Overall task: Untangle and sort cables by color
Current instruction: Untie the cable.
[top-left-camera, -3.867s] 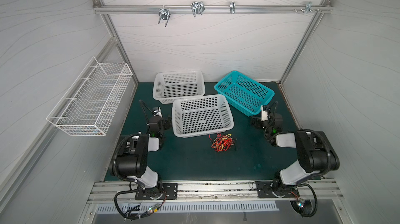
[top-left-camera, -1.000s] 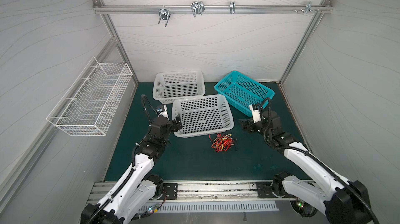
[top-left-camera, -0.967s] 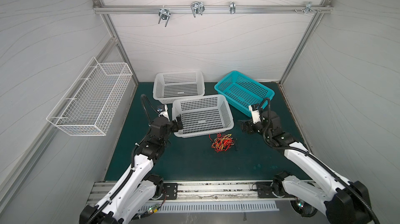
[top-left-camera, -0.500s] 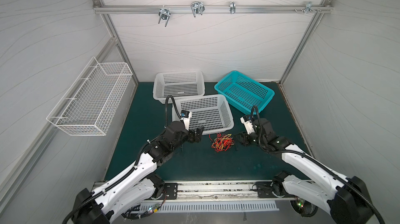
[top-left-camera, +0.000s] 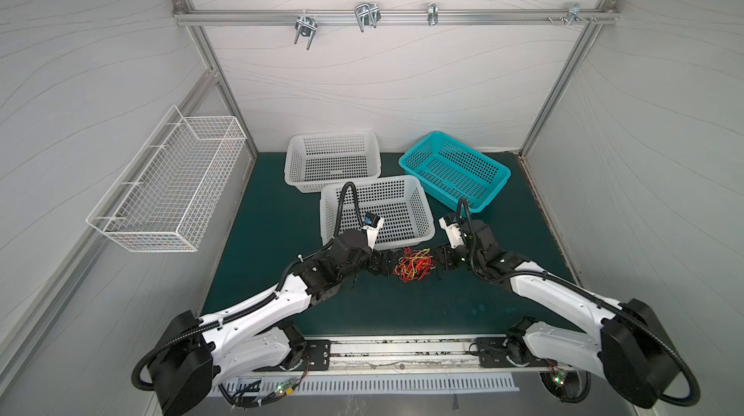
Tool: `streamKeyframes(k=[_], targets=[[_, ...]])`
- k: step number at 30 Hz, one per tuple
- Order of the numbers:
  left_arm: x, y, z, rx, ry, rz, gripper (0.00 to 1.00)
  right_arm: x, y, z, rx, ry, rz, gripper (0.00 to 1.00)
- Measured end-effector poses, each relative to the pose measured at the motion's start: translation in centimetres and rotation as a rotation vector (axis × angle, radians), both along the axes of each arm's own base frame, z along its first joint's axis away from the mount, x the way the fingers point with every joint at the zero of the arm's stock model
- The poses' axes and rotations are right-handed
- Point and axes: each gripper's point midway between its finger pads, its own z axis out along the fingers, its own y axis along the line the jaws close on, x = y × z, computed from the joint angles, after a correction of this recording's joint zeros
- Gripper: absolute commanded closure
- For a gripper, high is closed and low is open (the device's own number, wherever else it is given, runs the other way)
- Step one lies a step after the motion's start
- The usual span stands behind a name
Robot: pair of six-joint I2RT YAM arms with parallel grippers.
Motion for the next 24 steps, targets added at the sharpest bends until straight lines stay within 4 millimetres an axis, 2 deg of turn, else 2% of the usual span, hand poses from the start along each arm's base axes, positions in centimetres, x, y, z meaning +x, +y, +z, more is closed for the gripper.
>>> streamKeyframes(k=[3,5,8,11,19,21,24], targets=[[0.1,-0.3,0.3,-0.016,-0.010,-0.007,0.01,0.1,0.0,-0.3,-0.009,0.003,-0.002,0.85],[0.1,-0.4,0.5,-0.024,-0.016,-0.010,0.01,0.1,0.0,-0.5,-0.014,0.005,-0.002,0.83],[0.1,-0.5,0.6,-0.035,-0.024,-0.013,0.01,0.2,-0.1,-0.6,-0.020,0.002,-0.003,0.69],[0.1,-0.5,0.5,-0.039,-0.028,-0.013,0.01,0.2,-0.1,-0.6,-0.027,-0.005,-0.001,0.65],[0.3,-0.7,0.6,-0.044,-0.032,-0.014,0.01,0.5,0.0,-1.3,-0.044,-0.003,0.005,0.66],[0.3,-0.7,0.4,-0.041,-0.029,-0.014,0.01,0.5,0.0,-1.7,-0.053,0.005,0.005,0.69],[0.3,-0.7,0.3,-0.038,-0.027,-0.014,0.01,0.6,0.0,-2.1,-0.062,0.008,0.007,0.81]])
